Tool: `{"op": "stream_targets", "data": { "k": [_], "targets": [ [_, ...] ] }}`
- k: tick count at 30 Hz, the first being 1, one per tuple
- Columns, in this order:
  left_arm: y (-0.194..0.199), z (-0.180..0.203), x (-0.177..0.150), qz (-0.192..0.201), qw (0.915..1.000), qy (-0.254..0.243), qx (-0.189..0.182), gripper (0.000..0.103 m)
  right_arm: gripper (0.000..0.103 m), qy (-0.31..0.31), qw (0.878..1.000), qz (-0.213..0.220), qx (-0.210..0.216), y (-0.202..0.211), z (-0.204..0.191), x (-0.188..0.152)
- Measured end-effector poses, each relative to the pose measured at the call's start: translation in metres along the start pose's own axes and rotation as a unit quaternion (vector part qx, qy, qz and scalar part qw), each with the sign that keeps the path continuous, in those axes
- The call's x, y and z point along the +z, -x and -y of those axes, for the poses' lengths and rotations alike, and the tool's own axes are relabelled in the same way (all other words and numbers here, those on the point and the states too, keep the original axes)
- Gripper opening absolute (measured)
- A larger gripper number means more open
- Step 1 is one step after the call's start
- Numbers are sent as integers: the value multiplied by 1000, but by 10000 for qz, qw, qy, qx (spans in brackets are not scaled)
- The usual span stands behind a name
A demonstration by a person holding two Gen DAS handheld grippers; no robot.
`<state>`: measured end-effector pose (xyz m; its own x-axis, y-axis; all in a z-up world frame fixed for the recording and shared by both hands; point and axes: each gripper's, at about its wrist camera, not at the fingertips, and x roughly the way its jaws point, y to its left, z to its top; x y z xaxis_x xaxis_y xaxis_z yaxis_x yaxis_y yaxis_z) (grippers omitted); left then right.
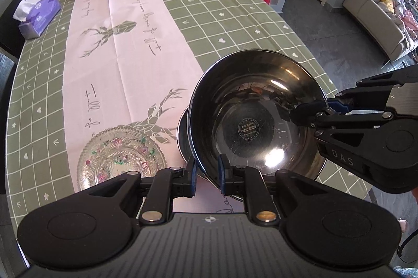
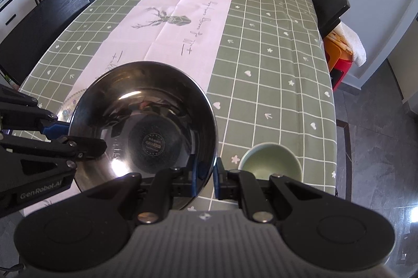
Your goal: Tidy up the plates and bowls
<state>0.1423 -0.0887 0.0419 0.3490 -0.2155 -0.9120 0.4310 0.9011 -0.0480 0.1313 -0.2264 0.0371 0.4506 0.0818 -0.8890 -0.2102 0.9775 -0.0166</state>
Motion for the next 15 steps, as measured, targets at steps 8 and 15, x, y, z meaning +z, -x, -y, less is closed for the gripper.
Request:
{"op": "stream_targets", "data": {
  "k": [8,15],
  "targets": [
    [-23,-10,3,-229,9997,94,-27,17,8,0,9998,-204,50,-28,2,4],
    [-44,-19,6,-439,9988,207,-100,17,7,16,9994,-347,92,-48,3,9]
  ]
}}
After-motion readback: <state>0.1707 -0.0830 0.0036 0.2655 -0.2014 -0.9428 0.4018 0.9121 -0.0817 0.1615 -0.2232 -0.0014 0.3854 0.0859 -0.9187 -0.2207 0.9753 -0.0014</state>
